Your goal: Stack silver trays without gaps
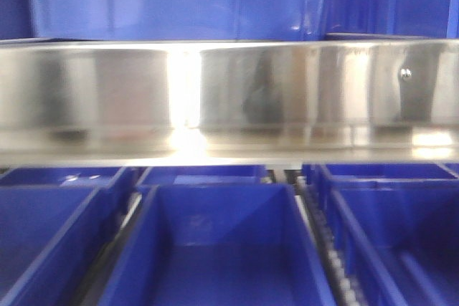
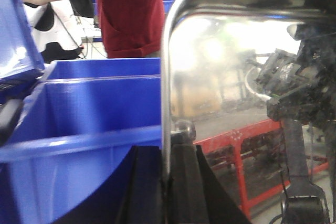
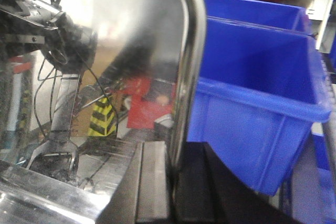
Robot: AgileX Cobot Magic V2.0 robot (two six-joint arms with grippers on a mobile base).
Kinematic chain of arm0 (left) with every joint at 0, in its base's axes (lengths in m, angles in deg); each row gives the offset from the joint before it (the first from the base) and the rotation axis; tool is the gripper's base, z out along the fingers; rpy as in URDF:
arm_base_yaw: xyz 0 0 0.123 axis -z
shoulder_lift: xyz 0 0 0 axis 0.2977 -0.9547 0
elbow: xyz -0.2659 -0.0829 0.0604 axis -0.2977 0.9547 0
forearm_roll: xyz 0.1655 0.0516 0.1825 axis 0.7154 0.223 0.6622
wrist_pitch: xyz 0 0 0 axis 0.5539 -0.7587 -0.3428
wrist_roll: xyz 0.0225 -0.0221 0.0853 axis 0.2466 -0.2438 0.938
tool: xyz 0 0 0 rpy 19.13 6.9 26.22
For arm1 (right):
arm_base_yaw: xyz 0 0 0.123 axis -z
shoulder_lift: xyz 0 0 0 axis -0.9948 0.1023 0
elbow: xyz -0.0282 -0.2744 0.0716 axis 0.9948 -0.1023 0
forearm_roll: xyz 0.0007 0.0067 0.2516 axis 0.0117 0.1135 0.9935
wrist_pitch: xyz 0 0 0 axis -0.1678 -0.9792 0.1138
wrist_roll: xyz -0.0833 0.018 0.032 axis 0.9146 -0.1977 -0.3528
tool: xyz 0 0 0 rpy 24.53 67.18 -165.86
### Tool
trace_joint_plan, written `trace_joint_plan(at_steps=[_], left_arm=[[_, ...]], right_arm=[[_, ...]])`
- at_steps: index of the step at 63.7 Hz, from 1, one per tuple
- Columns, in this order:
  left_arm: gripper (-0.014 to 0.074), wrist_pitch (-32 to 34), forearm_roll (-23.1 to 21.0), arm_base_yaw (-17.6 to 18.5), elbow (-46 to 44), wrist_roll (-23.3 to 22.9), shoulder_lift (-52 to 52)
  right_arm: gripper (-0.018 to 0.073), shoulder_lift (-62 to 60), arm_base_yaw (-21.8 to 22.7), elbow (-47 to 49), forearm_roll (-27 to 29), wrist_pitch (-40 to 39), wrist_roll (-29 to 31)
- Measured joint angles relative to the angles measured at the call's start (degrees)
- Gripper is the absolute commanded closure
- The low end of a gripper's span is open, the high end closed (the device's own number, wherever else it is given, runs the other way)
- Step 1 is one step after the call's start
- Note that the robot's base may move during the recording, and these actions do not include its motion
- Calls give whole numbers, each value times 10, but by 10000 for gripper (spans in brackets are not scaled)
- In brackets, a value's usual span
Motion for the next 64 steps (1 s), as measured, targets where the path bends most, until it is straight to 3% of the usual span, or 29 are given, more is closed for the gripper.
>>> trace_joint_plan(at_steps=[64], left_arm=[[605, 0, 0, 0, 0, 0, 0]], right_arm=[[617, 0, 0, 0, 0, 0, 0]])
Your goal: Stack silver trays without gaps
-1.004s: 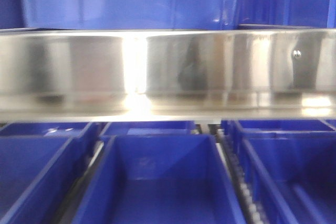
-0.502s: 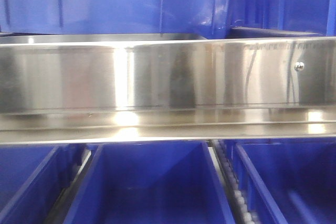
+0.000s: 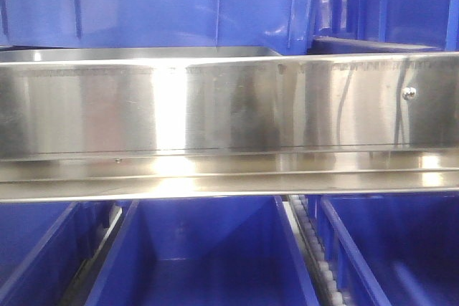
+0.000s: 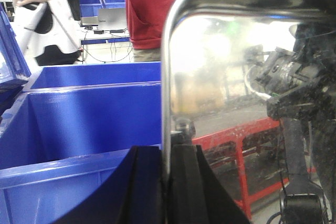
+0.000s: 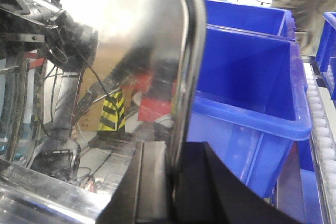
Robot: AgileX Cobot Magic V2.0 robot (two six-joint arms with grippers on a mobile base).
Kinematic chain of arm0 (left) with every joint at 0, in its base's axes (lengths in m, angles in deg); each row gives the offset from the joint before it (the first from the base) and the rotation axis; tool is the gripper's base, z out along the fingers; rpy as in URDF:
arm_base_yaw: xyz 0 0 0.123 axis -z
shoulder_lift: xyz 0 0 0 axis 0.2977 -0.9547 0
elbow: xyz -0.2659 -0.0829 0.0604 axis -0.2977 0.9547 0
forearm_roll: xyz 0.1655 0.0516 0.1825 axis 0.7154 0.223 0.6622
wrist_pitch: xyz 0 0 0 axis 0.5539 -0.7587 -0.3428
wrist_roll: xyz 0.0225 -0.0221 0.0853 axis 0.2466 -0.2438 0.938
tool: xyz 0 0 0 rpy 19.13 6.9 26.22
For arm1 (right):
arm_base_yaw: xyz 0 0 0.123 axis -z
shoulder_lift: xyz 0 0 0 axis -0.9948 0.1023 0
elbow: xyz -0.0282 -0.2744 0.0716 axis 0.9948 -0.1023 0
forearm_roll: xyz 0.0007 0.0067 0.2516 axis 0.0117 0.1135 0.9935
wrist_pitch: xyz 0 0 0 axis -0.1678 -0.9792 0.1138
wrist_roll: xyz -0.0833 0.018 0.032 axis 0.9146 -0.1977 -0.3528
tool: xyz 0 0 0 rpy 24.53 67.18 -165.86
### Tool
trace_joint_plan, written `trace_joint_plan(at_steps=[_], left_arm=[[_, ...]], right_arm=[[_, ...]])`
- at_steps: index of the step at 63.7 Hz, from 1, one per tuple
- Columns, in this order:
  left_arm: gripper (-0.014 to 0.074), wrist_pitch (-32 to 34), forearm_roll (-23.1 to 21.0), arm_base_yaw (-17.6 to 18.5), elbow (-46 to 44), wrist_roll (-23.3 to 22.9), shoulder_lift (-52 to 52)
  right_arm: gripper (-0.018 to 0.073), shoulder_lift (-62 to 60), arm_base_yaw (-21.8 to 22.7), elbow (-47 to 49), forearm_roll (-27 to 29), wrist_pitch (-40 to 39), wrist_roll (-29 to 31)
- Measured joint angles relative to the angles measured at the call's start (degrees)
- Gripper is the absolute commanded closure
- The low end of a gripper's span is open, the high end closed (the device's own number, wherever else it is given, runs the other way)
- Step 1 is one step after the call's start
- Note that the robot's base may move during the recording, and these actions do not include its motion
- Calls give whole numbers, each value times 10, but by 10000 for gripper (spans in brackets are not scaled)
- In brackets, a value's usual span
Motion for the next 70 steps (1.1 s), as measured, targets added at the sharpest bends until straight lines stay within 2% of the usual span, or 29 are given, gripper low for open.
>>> trace_joint_plan(at_steps=[49, 57, 70], left_arm=[[605, 0, 0, 0, 0, 0, 0], [605, -17, 0, 0, 0, 0, 0], [605, -80, 0, 0, 0, 0, -2]], right_arm=[[617, 0, 0, 0, 0, 0, 0], [617, 0, 0, 0, 0, -1, 1], [617, 0, 0, -17, 0, -29, 5]])
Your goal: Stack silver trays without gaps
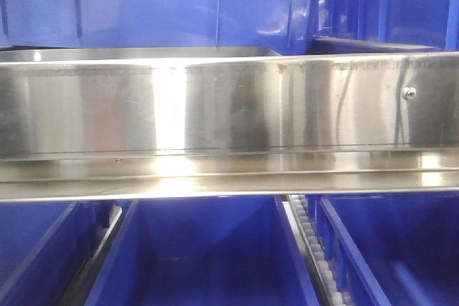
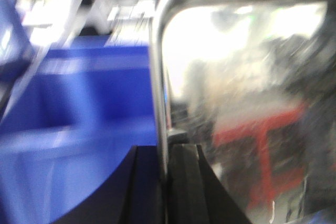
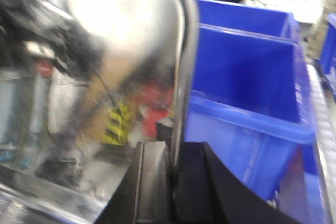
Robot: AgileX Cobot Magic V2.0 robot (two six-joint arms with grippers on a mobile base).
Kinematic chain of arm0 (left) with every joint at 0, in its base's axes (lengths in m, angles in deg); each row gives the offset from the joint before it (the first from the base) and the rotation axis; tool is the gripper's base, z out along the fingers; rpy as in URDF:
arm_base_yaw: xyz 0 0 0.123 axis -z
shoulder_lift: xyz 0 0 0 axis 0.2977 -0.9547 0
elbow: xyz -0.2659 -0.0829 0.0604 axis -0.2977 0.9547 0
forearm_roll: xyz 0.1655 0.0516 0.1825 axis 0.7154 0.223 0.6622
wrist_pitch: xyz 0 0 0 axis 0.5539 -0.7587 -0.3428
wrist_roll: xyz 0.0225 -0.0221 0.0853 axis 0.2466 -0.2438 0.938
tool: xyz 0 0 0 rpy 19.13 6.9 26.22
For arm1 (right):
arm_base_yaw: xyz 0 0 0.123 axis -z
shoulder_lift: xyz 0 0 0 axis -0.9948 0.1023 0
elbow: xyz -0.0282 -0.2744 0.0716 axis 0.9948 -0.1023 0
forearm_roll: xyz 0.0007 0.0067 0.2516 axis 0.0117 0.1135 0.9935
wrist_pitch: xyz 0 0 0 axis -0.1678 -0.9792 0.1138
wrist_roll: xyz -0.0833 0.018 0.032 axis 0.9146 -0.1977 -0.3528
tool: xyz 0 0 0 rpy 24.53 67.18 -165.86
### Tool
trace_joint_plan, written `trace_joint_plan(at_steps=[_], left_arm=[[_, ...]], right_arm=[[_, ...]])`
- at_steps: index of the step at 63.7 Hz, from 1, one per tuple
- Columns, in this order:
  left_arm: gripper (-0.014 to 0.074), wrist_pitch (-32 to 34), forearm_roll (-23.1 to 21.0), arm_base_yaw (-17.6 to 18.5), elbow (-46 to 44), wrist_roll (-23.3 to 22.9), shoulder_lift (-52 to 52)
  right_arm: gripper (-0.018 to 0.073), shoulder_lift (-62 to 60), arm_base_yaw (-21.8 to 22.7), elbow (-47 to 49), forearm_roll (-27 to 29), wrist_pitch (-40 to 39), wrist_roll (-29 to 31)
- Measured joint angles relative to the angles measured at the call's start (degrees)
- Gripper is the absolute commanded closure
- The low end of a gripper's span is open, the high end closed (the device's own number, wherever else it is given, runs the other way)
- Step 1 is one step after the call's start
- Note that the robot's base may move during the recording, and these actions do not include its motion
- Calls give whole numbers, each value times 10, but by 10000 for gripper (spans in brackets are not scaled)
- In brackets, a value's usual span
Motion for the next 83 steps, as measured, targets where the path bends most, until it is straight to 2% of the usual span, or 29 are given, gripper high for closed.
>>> trace_joint_plan(at_steps=[22, 38, 52, 71, 83], left_arm=[[605, -100, -2, 0, -1, -9, -51], [605, -171, 0, 0, 0, -38, -69], [605, -204, -3, -8, 0, -43, -82], [603, -214, -25, -23, 0, -43, -93], [504, -226, -26, -24, 0, -43, -98]], right_arm=[[617, 17, 0, -80, 70, -5, -4], [617, 52, 0, -90, 146, -14, -7], [617, 68, -1, -90, 162, -18, -6], [617, 81, -1, -90, 164, -23, -6], [594, 89, -2, -90, 165, -28, -6]])
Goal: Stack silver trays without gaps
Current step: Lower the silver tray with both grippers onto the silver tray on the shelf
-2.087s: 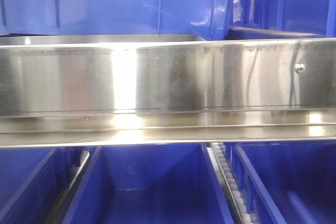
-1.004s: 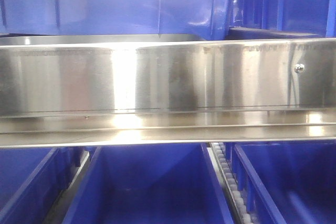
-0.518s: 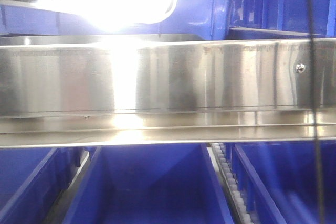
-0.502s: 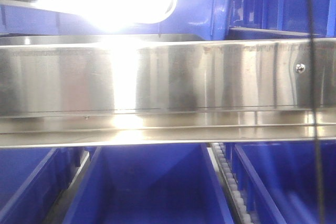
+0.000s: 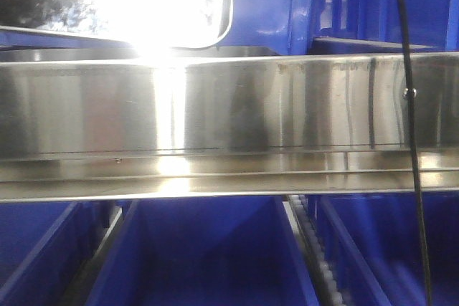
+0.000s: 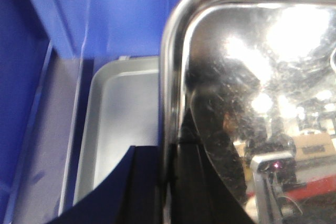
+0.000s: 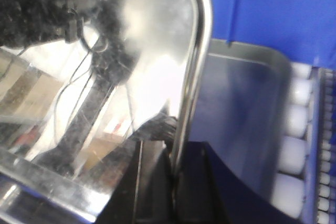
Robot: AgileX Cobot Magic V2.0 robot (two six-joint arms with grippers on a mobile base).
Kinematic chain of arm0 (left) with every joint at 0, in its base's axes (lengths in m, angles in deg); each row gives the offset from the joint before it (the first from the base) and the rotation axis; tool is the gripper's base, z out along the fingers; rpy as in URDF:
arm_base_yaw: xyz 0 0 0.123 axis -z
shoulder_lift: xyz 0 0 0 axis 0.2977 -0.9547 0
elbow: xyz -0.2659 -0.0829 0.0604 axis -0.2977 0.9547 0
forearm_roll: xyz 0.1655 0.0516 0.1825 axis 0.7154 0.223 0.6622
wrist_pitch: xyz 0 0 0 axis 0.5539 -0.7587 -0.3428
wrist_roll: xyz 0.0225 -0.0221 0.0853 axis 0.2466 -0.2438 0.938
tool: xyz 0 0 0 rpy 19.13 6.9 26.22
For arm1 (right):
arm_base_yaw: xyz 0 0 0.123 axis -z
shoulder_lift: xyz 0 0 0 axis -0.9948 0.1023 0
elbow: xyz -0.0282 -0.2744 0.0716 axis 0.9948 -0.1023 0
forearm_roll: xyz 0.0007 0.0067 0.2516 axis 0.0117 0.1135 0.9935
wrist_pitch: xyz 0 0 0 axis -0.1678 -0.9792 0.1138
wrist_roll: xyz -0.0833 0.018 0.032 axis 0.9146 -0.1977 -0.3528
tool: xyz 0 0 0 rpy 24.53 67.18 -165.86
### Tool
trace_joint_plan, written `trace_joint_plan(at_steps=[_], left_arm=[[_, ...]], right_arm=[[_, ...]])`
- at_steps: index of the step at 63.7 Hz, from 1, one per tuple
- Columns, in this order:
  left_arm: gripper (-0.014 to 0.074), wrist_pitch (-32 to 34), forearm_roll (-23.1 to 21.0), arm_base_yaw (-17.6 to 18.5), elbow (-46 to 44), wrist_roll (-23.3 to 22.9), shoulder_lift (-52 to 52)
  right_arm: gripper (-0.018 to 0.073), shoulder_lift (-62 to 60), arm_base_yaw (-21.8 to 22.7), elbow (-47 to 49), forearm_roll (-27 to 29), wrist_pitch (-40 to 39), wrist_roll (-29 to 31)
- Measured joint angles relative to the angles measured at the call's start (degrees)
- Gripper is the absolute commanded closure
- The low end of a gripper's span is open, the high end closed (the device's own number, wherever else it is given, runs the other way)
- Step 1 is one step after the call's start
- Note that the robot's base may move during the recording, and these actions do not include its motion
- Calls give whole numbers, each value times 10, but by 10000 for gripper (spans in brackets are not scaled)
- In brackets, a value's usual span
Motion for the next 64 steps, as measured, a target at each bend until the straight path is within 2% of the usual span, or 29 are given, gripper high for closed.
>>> trace_joint_plan(at_steps=[5, 12, 17, 28, 42, 46, 50, 57, 59, 64], left_arm=[[435, -7, 0, 0, 0, 0, -6], [365, -7, -4, 0, 0, 0, -11], [339, -7, -8, 0, 0, -1, -14], [336, 0, -10, 0, 0, -1, -15], [337, 3, -5, 0, 0, -1, -15], [349, 3, -4, 0, 0, -1, -15], [398, 3, -4, 0, 0, -1, -15], [578, 4, -4, 0, 0, -1, -14], [630, 5, -4, 0, 0, -1, -13], [603, 14, -4, 0, 0, -1, -3]], right_arm=[[496, 4, -1, 0, 0, -4, 2], [294, 5, -5, 0, 0, -19, 6], [240, 5, -7, 0, 0, -31, 8], [291, 5, -7, 0, 0, -39, 9], [298, 5, -7, 0, 0, -43, 9], [346, 5, -7, 0, 0, -37, 10], [428, 5, -7, 0, 0, -31, 10], [647, 5, -7, 0, 0, -28, 10], [654, 5, -7, 0, 0, -28, 10], [636, 5, -7, 0, -1, -30, 10]])
